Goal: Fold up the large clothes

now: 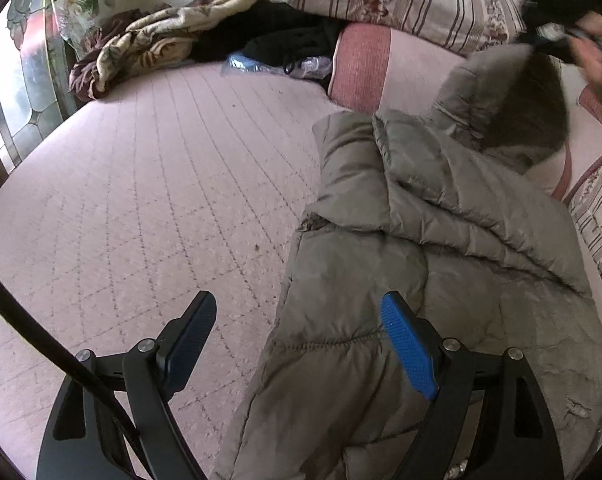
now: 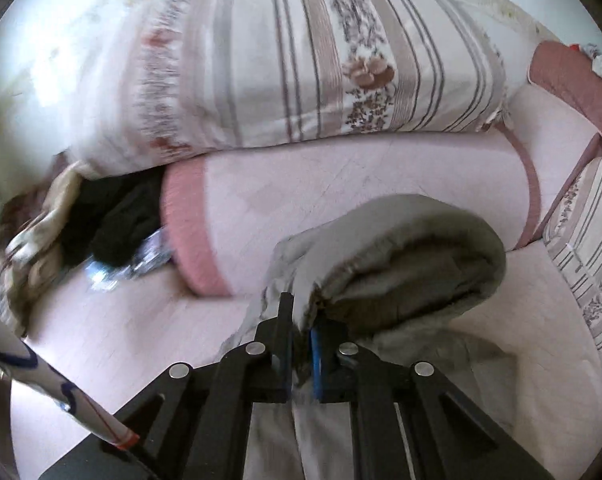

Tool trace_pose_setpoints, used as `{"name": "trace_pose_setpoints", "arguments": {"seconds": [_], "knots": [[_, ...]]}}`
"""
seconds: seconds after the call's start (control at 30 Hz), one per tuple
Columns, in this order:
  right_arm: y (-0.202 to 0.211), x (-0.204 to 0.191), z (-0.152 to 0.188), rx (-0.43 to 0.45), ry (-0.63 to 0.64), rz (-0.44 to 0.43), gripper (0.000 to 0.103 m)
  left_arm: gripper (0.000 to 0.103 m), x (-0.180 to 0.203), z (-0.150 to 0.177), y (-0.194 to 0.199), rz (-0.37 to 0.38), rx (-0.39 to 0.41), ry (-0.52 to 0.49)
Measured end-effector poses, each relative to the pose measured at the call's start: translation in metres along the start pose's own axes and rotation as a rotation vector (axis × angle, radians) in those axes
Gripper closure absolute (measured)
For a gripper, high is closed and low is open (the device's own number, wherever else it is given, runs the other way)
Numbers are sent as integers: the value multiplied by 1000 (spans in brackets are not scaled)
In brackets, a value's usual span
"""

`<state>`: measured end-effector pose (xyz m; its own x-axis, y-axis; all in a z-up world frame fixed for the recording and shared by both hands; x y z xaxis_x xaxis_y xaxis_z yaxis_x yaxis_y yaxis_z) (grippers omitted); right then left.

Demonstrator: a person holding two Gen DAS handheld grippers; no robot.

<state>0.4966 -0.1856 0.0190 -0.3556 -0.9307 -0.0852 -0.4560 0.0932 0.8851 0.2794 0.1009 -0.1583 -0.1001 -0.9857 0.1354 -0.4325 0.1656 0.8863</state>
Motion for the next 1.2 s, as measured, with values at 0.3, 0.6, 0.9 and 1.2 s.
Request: {"name": "trace_pose_setpoints", "arguments": {"seconds": [0.3,0.6,0.9,1.2], "knots": [[59,33,209,-124,43,-155,97,19,-23,7,34,18,61,46],[-81,59,278,-334,-120,-92,97,19,-50,6,30,38,29,151],[-64,52,266,-276,-27,-39,66,19,-47,11,27,10,22,142],[32,84,250,-107,51,-6,58,19,-44,11,28,8,17,131]]}}
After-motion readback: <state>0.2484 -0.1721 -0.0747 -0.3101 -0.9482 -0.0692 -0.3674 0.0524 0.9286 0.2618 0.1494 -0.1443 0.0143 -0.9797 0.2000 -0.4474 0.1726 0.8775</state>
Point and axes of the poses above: each gripper's, at about its wrist camera, not at the fingertips, and y roughly against the way its jaws point, x to its right, z to its underside, the point moved 9 cm from there along -y, roughly the way its jaws point, and after that the axes turned 13 degrees about -x, right-handed, at the moved point
